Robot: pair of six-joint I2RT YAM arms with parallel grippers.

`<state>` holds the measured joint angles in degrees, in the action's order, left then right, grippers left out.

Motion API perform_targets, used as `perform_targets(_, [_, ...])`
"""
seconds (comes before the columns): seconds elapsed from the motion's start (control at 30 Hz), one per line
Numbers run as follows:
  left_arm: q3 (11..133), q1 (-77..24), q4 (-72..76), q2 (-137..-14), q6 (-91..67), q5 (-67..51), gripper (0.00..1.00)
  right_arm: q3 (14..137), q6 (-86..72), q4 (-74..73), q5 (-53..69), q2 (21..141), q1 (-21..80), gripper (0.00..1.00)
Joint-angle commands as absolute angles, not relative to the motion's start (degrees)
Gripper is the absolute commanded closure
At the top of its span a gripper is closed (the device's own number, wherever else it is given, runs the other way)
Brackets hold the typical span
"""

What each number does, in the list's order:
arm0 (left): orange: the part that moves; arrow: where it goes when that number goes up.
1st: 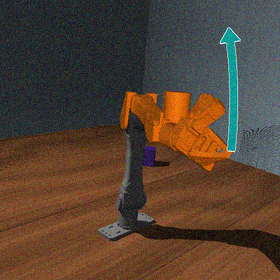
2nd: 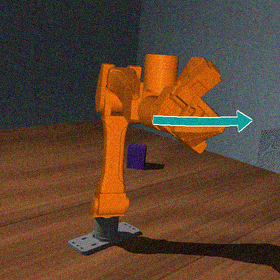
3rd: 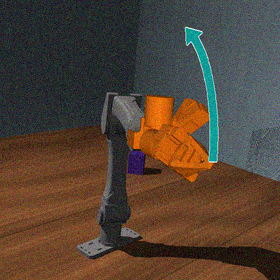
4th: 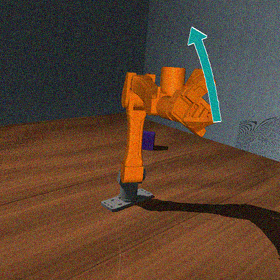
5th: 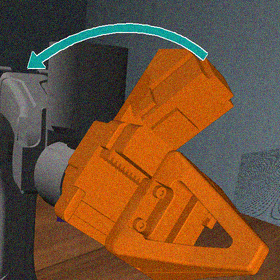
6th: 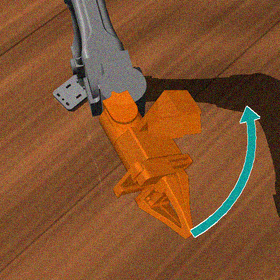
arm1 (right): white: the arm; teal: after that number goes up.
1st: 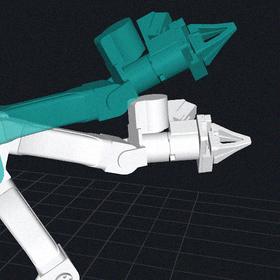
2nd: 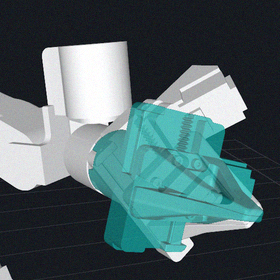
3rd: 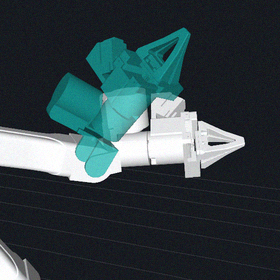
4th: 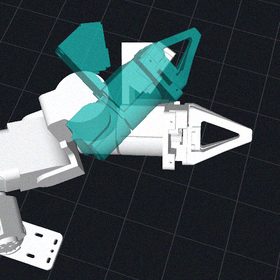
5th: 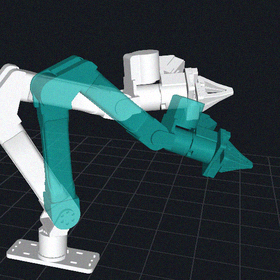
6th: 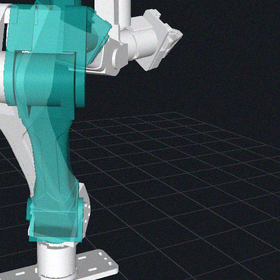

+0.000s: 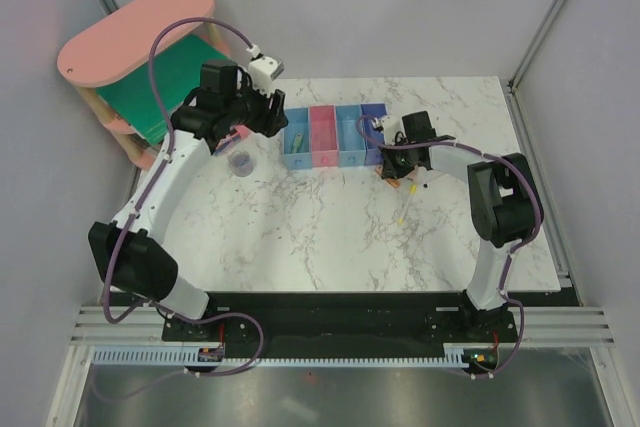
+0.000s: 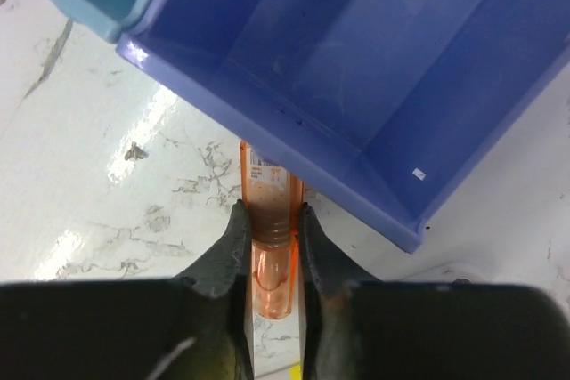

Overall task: Sort the stationery into containers
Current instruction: Pick up the stationery from the center of the board.

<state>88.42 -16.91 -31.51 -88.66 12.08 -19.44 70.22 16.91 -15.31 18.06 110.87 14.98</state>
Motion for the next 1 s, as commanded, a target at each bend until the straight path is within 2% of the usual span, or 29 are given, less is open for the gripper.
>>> perform_targets(0.0, [87.5,-15.9,-35.1,-83.2,16.3,-18.2,0.37,67.1,17.9,-15.3,14.9,111.4,16.2,0.96])
perform_targets(0.03, [87.2,-15.9,-35.7,-82.6,16.8,-18.0,0.37,66.0,18.1,-15.4,14.6,110.7,16.7,1.0])
perform_targets(0.23, [82.9,-15.6,-36.7,-78.8,20.1,-15.6,0.36,63.4,18.9,-19.1,13.8,103.8,21.0,1.0])
perform_targets(0.43, [75.2,-14.9,-36.8,-75.6,22.5,-12.7,0.36,65.7,17.0,-23.2,16.4,94.5,24.4,1.0])
perform_targets(0.77, [69.4,-14.7,-37.2,-70.5,24.4,-10.1,0.36,73.6,12.7,-25.8,19.6,91.9,26.5,1.0])
perform_targets(0.97, [62.8,-14.7,-38.1,-67.8,28.9,-7.1,0.36,80.6,10.0,-21.5,18.7,95.4,27.2,1.0])
